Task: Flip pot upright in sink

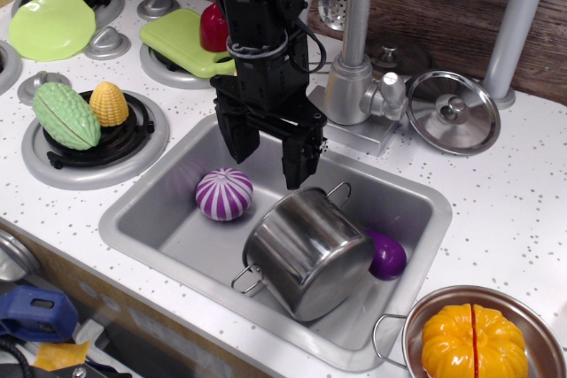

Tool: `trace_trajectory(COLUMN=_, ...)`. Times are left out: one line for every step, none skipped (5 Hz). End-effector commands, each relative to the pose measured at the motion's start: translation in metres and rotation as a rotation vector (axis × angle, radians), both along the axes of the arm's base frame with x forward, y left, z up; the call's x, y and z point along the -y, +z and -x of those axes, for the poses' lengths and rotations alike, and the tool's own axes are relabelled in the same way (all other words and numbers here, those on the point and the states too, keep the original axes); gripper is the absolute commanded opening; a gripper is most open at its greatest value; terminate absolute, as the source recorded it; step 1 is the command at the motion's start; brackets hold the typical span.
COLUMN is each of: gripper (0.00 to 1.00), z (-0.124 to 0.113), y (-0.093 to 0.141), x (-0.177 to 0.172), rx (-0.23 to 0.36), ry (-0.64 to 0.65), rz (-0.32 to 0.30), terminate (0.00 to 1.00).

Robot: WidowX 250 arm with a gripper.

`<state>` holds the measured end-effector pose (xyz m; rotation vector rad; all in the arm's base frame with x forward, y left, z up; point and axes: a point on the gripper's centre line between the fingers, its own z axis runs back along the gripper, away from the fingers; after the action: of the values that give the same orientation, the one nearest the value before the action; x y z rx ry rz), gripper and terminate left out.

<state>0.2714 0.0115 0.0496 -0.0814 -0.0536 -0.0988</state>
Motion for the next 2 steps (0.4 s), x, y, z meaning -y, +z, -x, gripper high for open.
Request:
trace_trajectory(gripper=1.00, z=0.0000, y=0.0000, x=0.0000, rx=0.000, ry=0.000, rz=0.000, terminate=0.00)
trace_trajectory(gripper=1.00, z=0.0023, y=-0.0038, x=0.0036, rx=-0.008, ry=0.025, rz=0.073, terminate=0.00)
